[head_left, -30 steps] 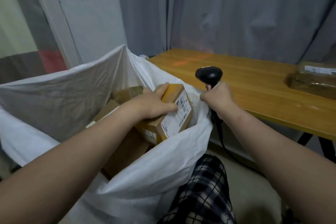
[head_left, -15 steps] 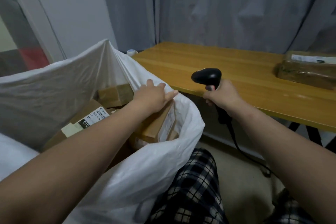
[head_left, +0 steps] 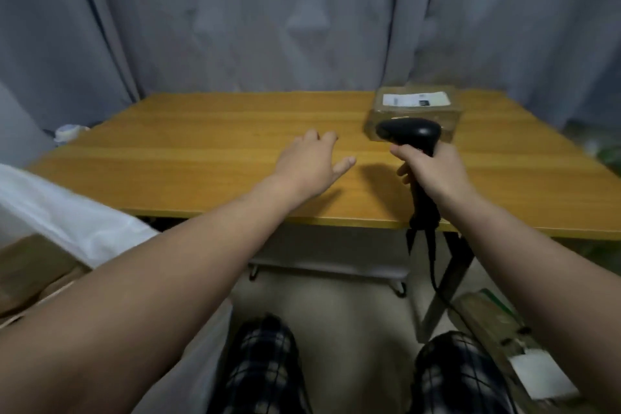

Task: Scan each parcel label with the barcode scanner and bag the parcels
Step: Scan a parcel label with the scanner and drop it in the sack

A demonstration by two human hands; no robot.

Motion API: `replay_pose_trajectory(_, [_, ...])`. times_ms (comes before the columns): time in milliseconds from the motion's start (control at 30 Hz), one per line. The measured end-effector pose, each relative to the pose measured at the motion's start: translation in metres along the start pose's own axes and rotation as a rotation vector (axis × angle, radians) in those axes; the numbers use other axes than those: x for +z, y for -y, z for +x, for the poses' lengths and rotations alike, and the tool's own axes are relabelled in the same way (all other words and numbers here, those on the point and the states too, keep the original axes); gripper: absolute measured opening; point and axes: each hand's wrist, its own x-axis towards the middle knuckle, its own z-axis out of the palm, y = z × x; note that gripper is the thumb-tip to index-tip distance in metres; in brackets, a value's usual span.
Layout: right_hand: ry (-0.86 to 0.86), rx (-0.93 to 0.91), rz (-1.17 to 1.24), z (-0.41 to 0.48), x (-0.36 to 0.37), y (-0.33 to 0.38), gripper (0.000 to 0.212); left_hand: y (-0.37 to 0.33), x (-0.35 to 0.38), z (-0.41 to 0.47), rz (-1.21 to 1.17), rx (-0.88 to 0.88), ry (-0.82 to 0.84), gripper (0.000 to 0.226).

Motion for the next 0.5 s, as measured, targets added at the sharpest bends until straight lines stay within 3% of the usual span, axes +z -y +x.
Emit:
replay_pose_trajectory(233, [-0.151, 0.254, 0.312, 0.069, -0.053, -0.020, 0.026, -0.032, 0.040, 0.097, -0.041, 0.095, 0.025, 0.059])
replay_pose_trajectory(500, [-0.103, 0.332, 0.420, 0.138, -0.068, -0.017, 0.023, -0.034, 0.074, 0.185, -0.355, -0.106, 0.084, 0.070])
